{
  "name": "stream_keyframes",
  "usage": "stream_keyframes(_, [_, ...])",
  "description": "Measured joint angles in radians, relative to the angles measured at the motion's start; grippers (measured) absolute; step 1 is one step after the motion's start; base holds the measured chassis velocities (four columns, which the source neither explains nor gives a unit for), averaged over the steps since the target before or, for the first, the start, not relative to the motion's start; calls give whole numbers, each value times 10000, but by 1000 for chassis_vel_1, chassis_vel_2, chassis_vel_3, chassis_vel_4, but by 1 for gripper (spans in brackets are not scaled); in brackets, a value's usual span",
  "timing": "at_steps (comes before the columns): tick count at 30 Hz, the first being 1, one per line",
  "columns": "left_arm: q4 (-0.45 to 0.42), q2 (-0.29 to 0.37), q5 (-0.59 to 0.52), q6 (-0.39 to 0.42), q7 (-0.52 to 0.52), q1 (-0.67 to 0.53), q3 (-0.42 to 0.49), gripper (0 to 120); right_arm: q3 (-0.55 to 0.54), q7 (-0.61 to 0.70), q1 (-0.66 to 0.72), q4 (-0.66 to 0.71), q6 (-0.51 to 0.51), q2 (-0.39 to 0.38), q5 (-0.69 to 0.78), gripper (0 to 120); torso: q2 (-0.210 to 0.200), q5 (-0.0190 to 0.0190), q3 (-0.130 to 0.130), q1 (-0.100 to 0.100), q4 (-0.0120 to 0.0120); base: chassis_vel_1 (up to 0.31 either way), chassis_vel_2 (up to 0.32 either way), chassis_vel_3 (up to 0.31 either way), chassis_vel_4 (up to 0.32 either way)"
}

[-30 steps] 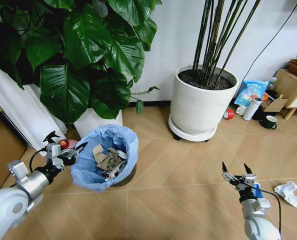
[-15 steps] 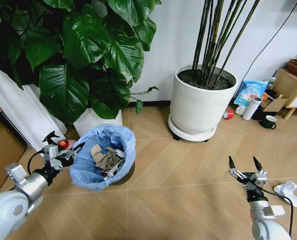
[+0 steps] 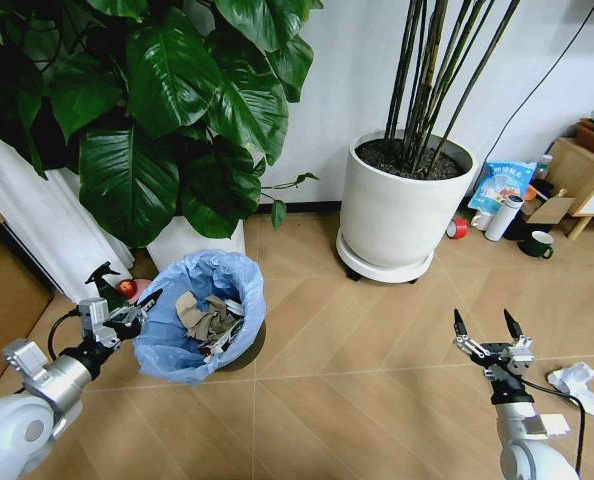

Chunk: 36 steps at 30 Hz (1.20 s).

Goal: Pick up the trash bin and place the garbage on the floor into it.

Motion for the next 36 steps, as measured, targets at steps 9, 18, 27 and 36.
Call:
stream_keyframes(9, [-27,33,-9,-4,0,23,-1,0,13,13,-17,-19,-18,23,59,100,0,0,0,0,0,0,0,0,0])
stream_keyframes(18, [-85,43,-22,-5,-1,55,-20,0,28,13,-35,9,-23,34,66,100,0,0,0,0,0,-23,-26,17,19])
stream_keyframes(27, [-95,17,-29,-9,-5,87,-41,0,35,15,-35,16,-45,25,90,100,0,0,0,0,0,-61,-60,57,65])
stream_keyframes(36, [-94,10,-22,-10,-19,61,4,0,-24,14,-29,12,-81,13,104,100,0,0,0,0,0,-46,-50,38,48])
